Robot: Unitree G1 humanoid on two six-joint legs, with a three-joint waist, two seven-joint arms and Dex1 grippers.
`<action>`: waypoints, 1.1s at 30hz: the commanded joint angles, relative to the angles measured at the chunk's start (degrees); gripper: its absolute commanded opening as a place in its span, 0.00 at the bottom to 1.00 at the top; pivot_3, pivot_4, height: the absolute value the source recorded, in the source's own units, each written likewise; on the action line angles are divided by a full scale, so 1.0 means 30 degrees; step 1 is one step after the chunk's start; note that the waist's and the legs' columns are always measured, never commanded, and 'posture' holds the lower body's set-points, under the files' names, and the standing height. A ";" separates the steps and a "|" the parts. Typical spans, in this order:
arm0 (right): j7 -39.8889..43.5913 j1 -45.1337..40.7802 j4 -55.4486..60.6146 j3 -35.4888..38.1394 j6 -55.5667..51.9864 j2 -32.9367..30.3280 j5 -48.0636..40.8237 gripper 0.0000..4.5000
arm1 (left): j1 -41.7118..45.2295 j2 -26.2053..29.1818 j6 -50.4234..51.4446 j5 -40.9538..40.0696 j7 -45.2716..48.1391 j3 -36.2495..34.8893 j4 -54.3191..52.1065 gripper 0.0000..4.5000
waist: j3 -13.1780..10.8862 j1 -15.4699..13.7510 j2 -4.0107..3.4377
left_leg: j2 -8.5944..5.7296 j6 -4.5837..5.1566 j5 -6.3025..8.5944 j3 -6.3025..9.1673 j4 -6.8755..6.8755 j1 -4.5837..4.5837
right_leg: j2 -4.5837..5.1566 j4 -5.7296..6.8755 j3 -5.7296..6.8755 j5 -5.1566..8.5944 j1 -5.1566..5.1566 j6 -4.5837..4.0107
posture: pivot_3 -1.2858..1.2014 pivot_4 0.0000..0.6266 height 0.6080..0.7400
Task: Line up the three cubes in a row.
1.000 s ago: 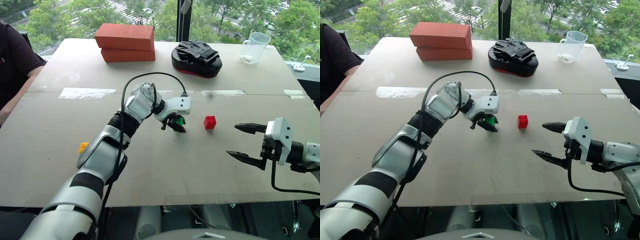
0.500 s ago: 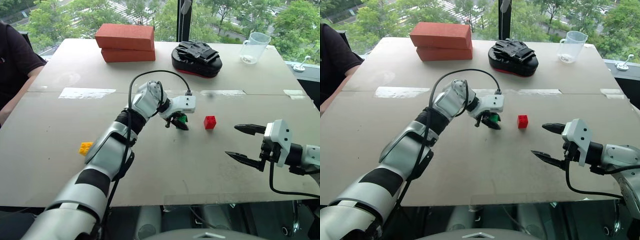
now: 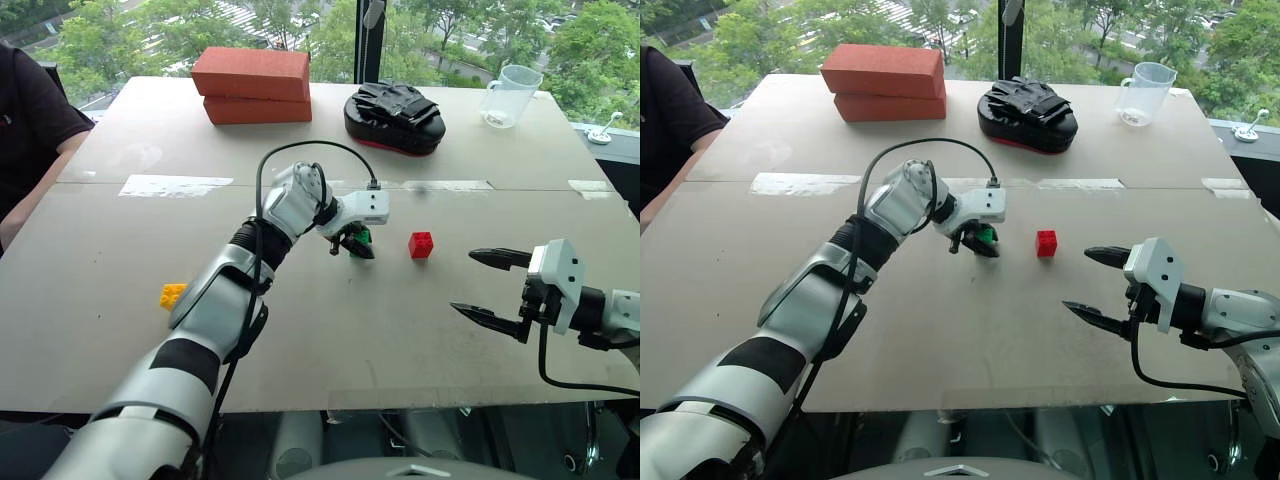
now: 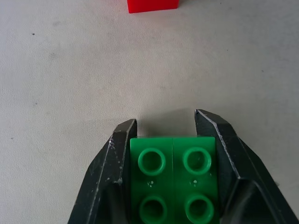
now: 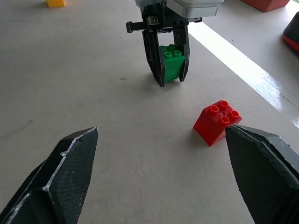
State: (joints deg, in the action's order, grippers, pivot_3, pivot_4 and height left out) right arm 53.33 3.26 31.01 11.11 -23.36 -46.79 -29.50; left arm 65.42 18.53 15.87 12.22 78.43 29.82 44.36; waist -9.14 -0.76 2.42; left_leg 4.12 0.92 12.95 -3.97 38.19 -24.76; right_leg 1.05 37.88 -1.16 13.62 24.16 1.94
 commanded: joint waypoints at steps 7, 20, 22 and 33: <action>-0.0001 -0.0092 0.0448 0.0262 0.0144 -0.0071 -0.0174 1.00 | -0.0413 0.0083 0.0411 -0.0265 0.0053 -0.0511 -0.1906 0.88 | 0.0001 -0.0002 -0.0001 | 0.0000 0.0000 0.0000 -0.0001 0.0006 0.0000 | 0.0000 0.0003 -0.0002 0.0000 -0.0001 0.0000 | 0.52 0.24 1.00; 0.0192 -0.0892 0.0204 -0.0520 0.0170 0.0124 -0.0317 1.00 | -0.2039 0.4883 0.9654 -0.4169 -0.0335 -0.5897 -1.1729 1.00 | 0.0013 0.0248 -0.0051 | 0.0022 -0.0001 -0.0001 0.0006 0.0006 0.0020 | -0.0012 0.0026 -0.0004 0.0001 -0.0002 0.0000 | 0.52 0.24 1.00; 0.0282 -0.1100 0.0214 -0.0778 0.0165 0.0248 -0.0434 1.00 | -0.3009 0.6307 1.1418 -0.4975 -0.0578 -0.7004 -1.3213 1.00 | 0.0020 0.0353 -0.0066 | 0.0022 -0.0002 -0.0001 0.0007 0.0005 0.0034 | -0.0011 0.0028 -0.0007 0.0001 -0.0014 0.0000 | 0.52 0.24 1.00; 0.1614 -0.2779 -0.0641 -0.2949 0.0550 0.1146 -0.0621 1.00 | -1.4238 1.1389 2.4001 -0.6297 -0.6504 -1.7017 -2.1820 1.00 | 0.0011 0.0292 -0.0055 | 0.0025 -0.0004 0.0000 0.0019 0.0018 0.0049 | 0.0023 0.0023 0.0016 0.0046 -0.0046 -0.0018 | 0.52 0.24 1.00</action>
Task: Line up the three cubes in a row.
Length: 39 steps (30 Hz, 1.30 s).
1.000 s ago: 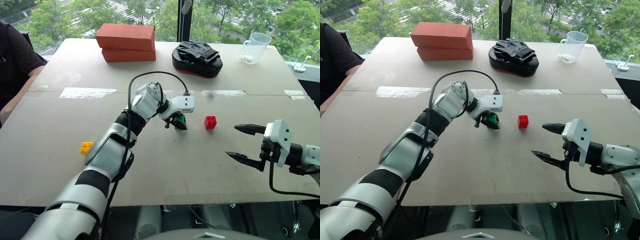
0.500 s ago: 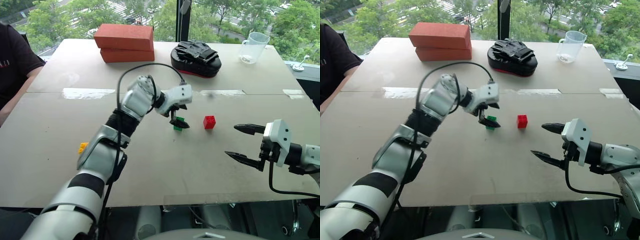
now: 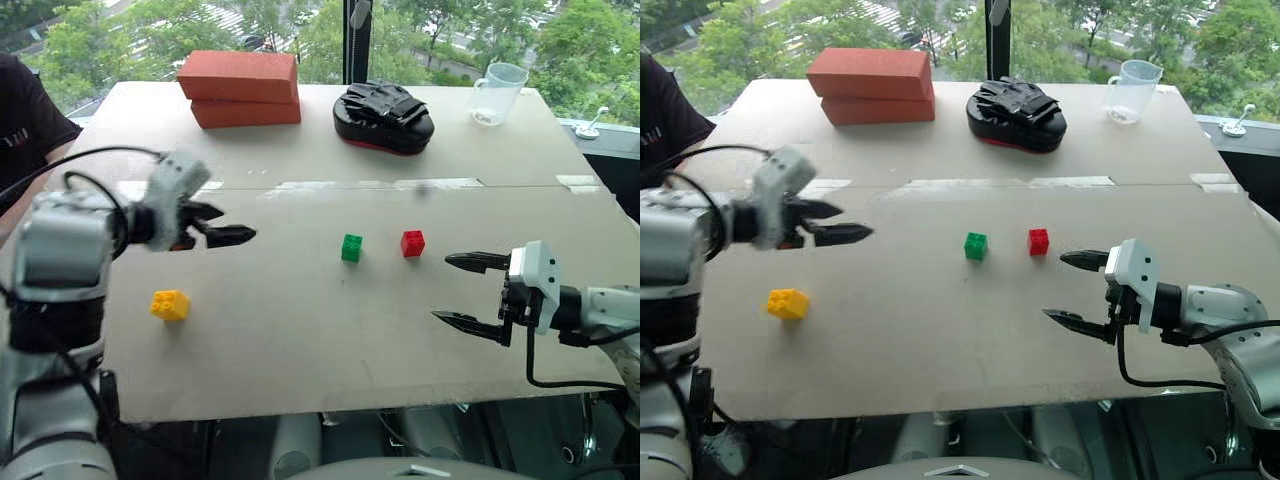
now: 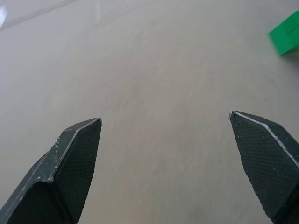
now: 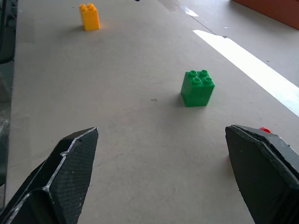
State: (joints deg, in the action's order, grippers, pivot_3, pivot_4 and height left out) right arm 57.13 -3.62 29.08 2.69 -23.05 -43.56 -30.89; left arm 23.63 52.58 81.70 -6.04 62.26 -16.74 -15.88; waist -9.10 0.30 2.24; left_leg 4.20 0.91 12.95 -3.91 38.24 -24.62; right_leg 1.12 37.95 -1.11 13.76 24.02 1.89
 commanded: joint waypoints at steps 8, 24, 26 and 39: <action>0.1414 -0.1907 -0.0795 -0.1217 0.0370 0.0404 -0.0302 1.00 | -0.3939 -0.3530 0.3600 -0.0882 -0.5219 -0.4476 -0.5560 1.00 | 0.0011 -0.0361 0.0032 | -0.0019 0.0001 -0.0002 0.0048 0.0025 0.0123 | -0.0007 -0.0001 -0.0042 0.0000 -0.0153 -0.0061 | 0.52 0.24 1.00; 0.2008 -0.1865 -0.0531 -0.1042 0.0299 0.0199 -0.0693 1.00 | -0.5567 -0.3551 0.2056 -0.2334 -0.8386 -0.4419 -0.4268 1.00 | 0.0007 -0.0340 0.0054 | -0.0004 -0.0003 0.0002 -0.0033 -0.0059 0.0230 | -0.0008 0.0012 -0.0146 -0.0001 -0.0154 -0.0068 | 0.52 0.24 1.00; 0.1951 -0.1808 -0.0488 -0.1021 0.0310 0.0180 -0.0673 1.00 | -0.5536 -0.3515 0.1761 -0.2705 -0.8332 -0.4324 -0.3920 0.94 | 0.0007 -0.0359 0.0053 | -0.0002 -0.0003 0.0002 -0.0035 -0.0062 0.0230 | -0.0004 0.0012 -0.0142 -0.0001 -0.0153 -0.0069 | 0.52 0.24 1.00; 0.1396 -0.1270 0.0086 -0.0503 0.0085 -0.0113 -0.0824 1.00 | -0.5591 -0.0374 -0.4869 -0.5530 -0.4090 -0.2303 -0.2161 0.30 | 0.0004 -0.0389 0.0051 | 0.0003 -0.0005 0.0003 -0.0039 -0.0122 0.0256 | 0.0034 -0.0001 -0.0158 0.0001 -0.0136 -0.0075 | 0.52 0.24 1.00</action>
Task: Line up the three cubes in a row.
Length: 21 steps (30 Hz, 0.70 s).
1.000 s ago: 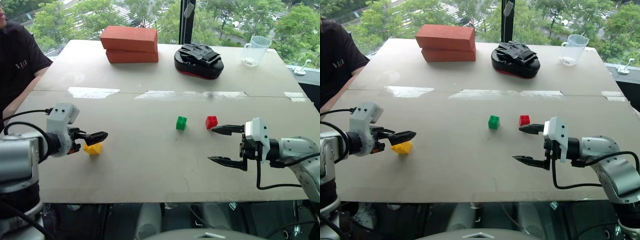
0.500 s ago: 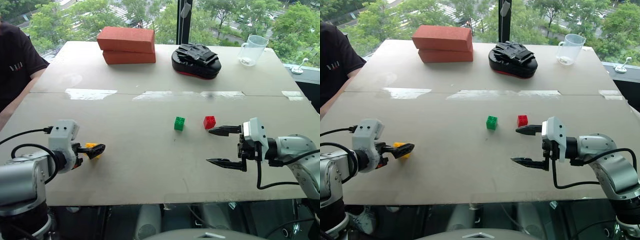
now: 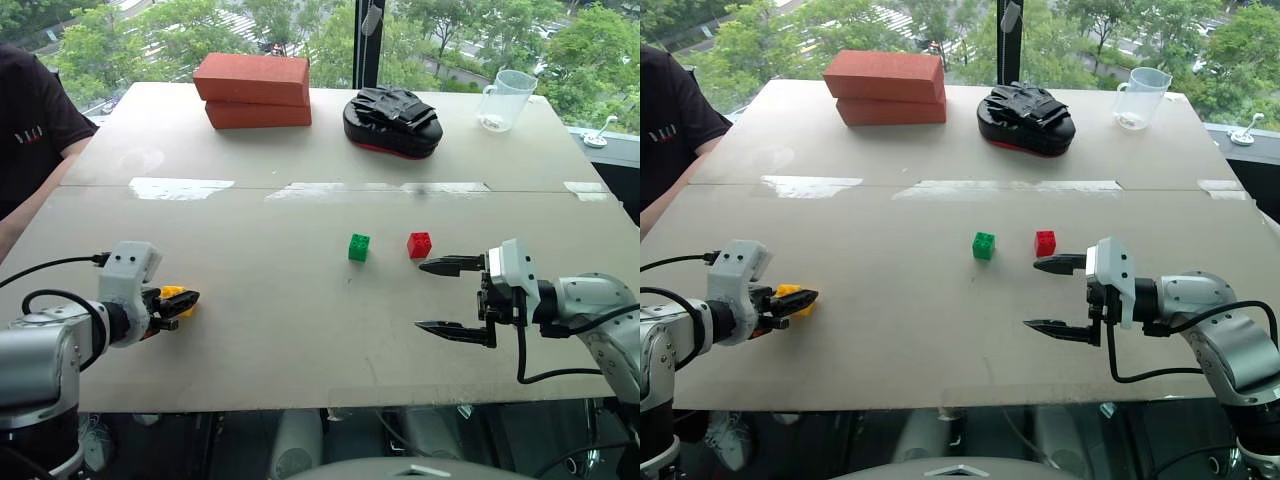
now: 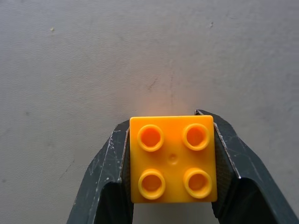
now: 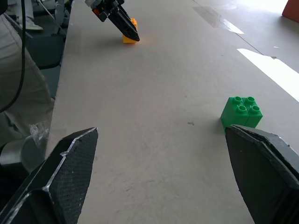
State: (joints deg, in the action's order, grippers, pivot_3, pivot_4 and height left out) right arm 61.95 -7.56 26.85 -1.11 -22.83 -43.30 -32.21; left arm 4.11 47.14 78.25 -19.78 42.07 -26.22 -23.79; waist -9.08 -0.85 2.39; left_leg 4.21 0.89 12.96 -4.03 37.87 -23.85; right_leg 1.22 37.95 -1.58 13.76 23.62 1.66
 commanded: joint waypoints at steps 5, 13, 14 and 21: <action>-0.0699 0.0359 0.1287 0.1003 -0.0179 -0.0145 -0.0445 1.00 | 0.3629 0.3835 -1.2169 0.0009 0.8121 0.5150 0.4562 0.30 | -0.0011 -0.0006 -0.0021 | -0.0013 -0.0003 0.0002 -0.0014 -0.0029 0.0004 | 0.0206 -0.0010 0.0059 -0.0001 0.0030 -0.0008 | 0.52 0.24 1.00; -0.1870 0.1331 0.2624 0.1701 -0.0647 -0.0259 -0.0594 1.00 | 1.4215 0.1424 -2.4242 0.5019 1.5211 1.2919 1.8220 0.30 | -0.0018 -0.0071 -0.0031 | -0.0099 0.0025 0.0008 -0.0135 -0.0054 -0.0079 | 0.0119 -0.0066 0.0152 0.0002 0.0055 0.0005 | 0.52 0.24 1.00; -0.2067 0.1564 0.2919 0.1867 -0.0747 -0.0296 -0.0624 1.00 | 1.5506 0.0671 -2.5221 0.5552 1.5455 1.3425 1.9945 0.30 | -0.0018 -0.0098 -0.0030 | -0.0099 0.0025 0.0007 -0.0110 -0.0043 -0.0101 | 0.0105 -0.0064 0.0169 0.0001 0.0059 0.0009 | 0.52 0.24 1.00; -0.3329 0.3263 0.4792 0.2777 -0.1458 -0.0436 -0.1007 1.00 | 1.9641 -0.2235 -3.0638 0.8101 1.6659 1.5141 2.7193 0.30 | -0.0019 0.0086 -0.0025 | -0.0068 0.0063 0.0029 -0.0047 0.0123 -0.0296 | 0.0041 -0.0076 0.0169 -0.0043 0.0142 0.0100 | 0.52 0.24 1.00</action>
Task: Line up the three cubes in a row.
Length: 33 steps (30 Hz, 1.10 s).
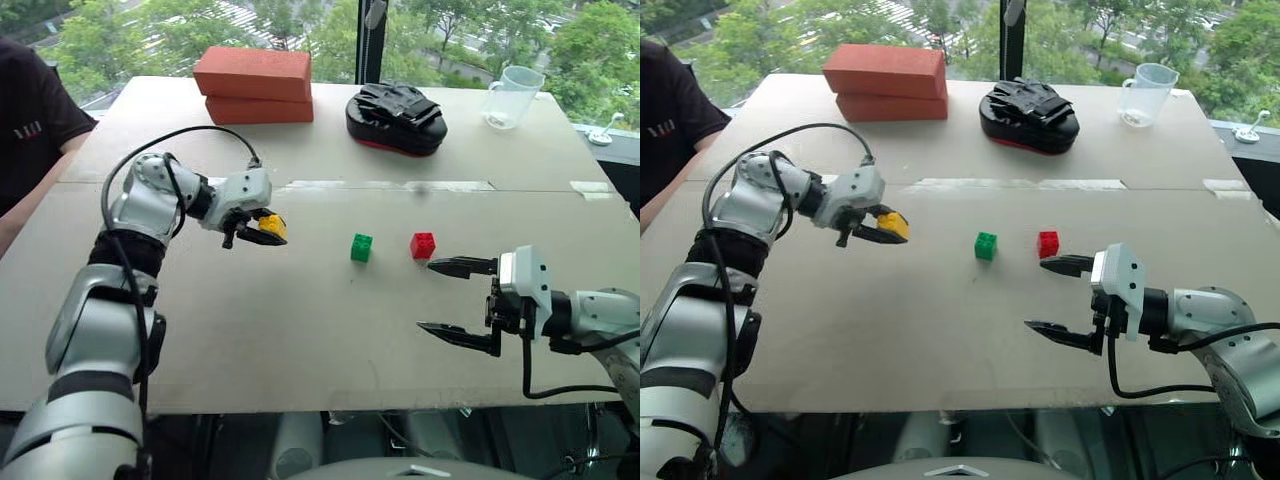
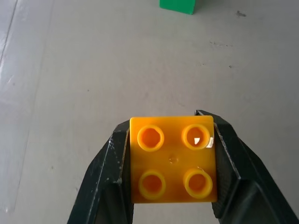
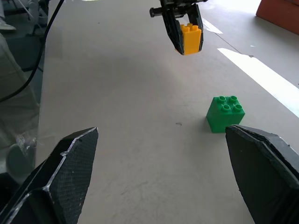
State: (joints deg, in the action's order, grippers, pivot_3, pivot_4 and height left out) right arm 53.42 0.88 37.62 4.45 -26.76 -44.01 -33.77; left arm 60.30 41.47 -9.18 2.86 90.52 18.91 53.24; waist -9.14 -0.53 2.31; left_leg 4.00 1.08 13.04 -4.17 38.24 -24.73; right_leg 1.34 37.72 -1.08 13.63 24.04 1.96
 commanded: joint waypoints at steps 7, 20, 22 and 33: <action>-0.1031 0.1796 0.2189 0.1840 -0.0377 -0.0363 -0.0770 1.00 | 0.2214 -0.1602 -0.2846 0.1121 0.0660 0.0214 0.3749 0.30 | -0.0003 -0.0082 0.0008 | 0.0016 0.0001 0.0001 0.0038 0.0010 -0.0006 | -0.0007 0.0034 0.0032 0.0013 -0.0003 0.0022 | 0.52 0.24 1.00; -0.1616 0.2310 0.2687 0.2468 -0.0582 -0.0507 -0.0994 1.00 | 0.3020 -0.2381 -0.3610 0.2822 -0.0035 0.0141 0.5359 0.30 | -0.0001 -0.0096 0.0011 | 0.0016 0.0001 0.0001 0.0061 0.0021 -0.0005 | -0.0021 0.0051 0.0030 0.0012 -0.0010 0.0022 | 0.52 0.24 1.00; -0.1670 0.2309 0.2696 0.2466 -0.0606 -0.0514 -0.1007 1.00 | 0.3049 -0.2491 -0.3622 0.3013 -0.0149 0.0133 0.5460 0.30 | -0.0001 -0.0085 0.0011 | 0.0015 0.0001 0.0001 0.0058 0.0022 -0.0005 | -0.0021 0.0049 0.0028 0.0012 -0.0014 0.0022 | 0.52 0.24 1.00; -0.1737 0.2417 0.2556 0.2425 -0.0519 -0.0716 -0.0918 1.00 | 0.3253 -0.3020 -0.3558 0.3494 -0.1226 -0.0236 0.5892 0.77 | 0.0000 -0.0075 0.0012 | 0.0016 0.0001 0.0001 0.0064 0.0026 0.0001 | -0.0027 0.0055 0.0028 0.0011 -0.0021 0.0022 | 0.52 0.24 1.00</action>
State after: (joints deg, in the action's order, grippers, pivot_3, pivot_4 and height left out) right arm 48.38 8.15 43.96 9.97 -28.70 -45.60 -35.93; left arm 68.05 32.08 -19.48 13.45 87.24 19.66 70.98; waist -9.14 -0.75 2.35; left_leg 4.05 1.09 13.05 -3.98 38.32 -24.73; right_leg 1.26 37.89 -0.99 13.67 23.98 2.03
